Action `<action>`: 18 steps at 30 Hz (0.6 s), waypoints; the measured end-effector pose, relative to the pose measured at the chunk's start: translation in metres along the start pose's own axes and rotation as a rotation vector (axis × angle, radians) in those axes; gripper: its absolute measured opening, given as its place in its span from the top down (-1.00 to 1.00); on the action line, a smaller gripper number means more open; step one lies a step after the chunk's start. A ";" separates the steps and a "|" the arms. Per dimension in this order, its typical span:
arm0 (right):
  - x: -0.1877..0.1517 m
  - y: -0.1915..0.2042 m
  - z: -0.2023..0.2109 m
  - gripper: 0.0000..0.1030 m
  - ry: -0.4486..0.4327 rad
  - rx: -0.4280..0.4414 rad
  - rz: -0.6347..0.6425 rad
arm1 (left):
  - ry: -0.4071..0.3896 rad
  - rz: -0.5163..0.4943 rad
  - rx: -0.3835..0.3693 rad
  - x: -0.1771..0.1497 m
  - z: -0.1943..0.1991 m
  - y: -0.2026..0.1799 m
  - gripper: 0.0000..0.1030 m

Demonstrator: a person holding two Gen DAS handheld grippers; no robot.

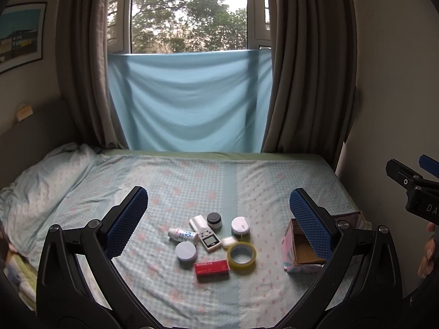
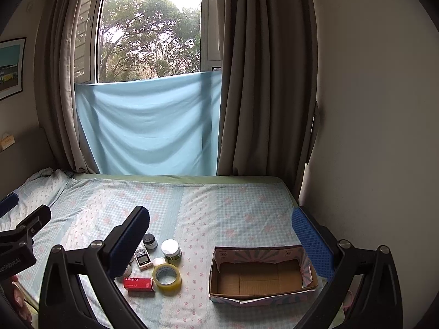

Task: Organize rigid objects
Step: 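Grasp the pale-green-lidded white jar with the left tool while the right tool grasps the green-banded jar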

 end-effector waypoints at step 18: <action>-0.060 0.074 -0.170 -1.00 0.299 0.250 0.189 | 0.401 0.288 0.204 -0.139 -0.137 0.074 -0.99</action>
Point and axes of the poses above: each gripper's, at about its wrist camera, not at the fingertips, and z roughly against the way its jaws point, y to its left, x to its top, the point moved 8 cm from there along -z, roughly the way its jaws point
